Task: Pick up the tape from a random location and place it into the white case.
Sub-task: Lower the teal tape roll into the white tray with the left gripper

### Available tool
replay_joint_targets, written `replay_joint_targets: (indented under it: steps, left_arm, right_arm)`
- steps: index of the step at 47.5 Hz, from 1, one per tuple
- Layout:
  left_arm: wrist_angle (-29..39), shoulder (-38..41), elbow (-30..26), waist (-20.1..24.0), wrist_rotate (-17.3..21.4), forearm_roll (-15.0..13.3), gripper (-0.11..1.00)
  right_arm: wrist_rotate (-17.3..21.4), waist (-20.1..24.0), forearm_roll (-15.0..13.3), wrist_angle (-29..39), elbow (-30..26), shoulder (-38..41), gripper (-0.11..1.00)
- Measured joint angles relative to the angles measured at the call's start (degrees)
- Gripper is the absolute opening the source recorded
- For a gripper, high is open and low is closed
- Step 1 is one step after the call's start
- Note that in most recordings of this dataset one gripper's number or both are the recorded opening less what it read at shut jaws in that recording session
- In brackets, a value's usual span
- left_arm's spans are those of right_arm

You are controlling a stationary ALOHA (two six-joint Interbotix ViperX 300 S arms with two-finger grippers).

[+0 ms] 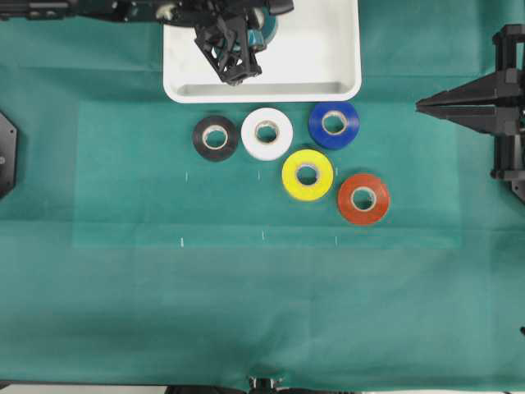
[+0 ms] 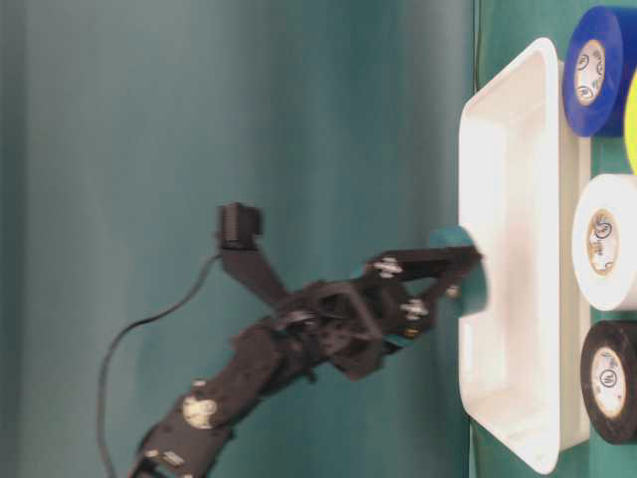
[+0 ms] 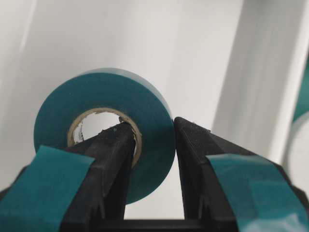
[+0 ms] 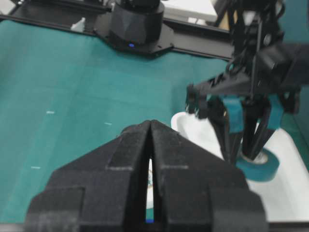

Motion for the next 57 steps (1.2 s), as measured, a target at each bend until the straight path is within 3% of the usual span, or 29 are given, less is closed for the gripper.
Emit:
replay_joint_targets:
  steps: [20,50,52,57]
  left_arm:
    - [-2.02,5.1,0.0,1.23,-0.09,0.0,0.23]
    - [-1.85,5.45,-0.26,1.23,-0.09,-0.18,0.24]
    - [-1.85,5.45,-0.26,1.23,-0.18,-0.18,0.3]
    - [-1.85,5.45,-0.26,1.23,-0.18,-0.26,0.61]
  right_arm:
    - [0.0,0.0,0.0,0.0,0.09,0.44,0.0]
    - [0.0,0.0,0.0,-0.09,0.0,0.62,0.0]
    - [0.0,0.0,0.0,-0.09,0.09,0.62,0.0]
    - [0.0,0.0,0.0,-0.09,0.0,0.62,0.0]
